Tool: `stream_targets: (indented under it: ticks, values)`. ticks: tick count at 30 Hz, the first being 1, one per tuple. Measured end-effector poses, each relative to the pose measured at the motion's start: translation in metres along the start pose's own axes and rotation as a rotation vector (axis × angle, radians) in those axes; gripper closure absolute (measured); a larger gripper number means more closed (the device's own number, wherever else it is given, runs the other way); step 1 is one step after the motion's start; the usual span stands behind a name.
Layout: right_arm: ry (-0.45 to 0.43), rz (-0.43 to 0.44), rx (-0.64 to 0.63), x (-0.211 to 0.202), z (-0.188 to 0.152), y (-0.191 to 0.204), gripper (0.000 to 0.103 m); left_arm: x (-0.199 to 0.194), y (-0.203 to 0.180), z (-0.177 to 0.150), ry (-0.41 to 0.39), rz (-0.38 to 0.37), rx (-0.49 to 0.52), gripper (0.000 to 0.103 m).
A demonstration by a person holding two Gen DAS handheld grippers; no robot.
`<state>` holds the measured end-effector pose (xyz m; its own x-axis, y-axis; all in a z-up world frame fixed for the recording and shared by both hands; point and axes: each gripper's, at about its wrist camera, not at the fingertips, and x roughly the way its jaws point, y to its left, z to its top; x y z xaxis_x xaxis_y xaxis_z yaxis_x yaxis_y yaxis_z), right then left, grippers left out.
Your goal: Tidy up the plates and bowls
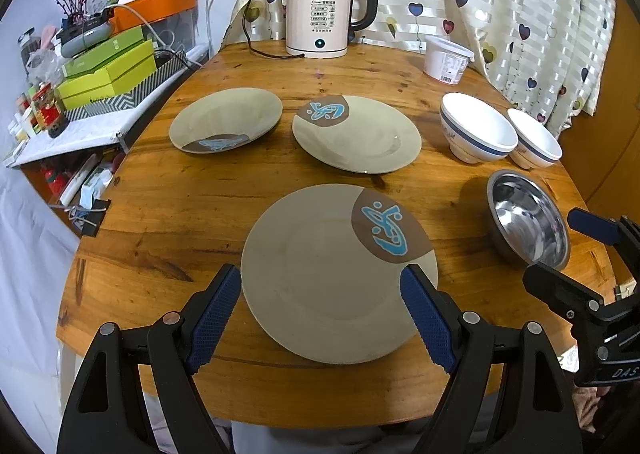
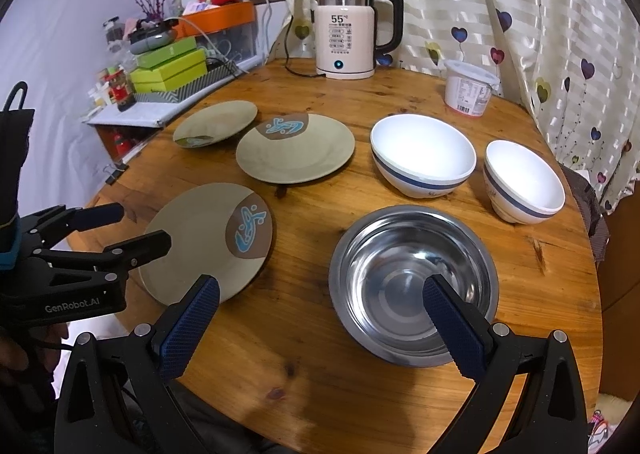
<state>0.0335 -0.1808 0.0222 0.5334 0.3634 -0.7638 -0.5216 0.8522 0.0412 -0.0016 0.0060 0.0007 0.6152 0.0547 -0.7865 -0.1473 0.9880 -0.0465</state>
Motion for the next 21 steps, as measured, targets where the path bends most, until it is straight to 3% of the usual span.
stream_targets:
  ticks: [21]
  values:
    - [0.012, 0.001, -0.018, 0.0038, 0.0036, 0.0057, 0.0, 0.0002, 0.0002, 0.0002, -0.002, -0.02, 0.002, 0.021]
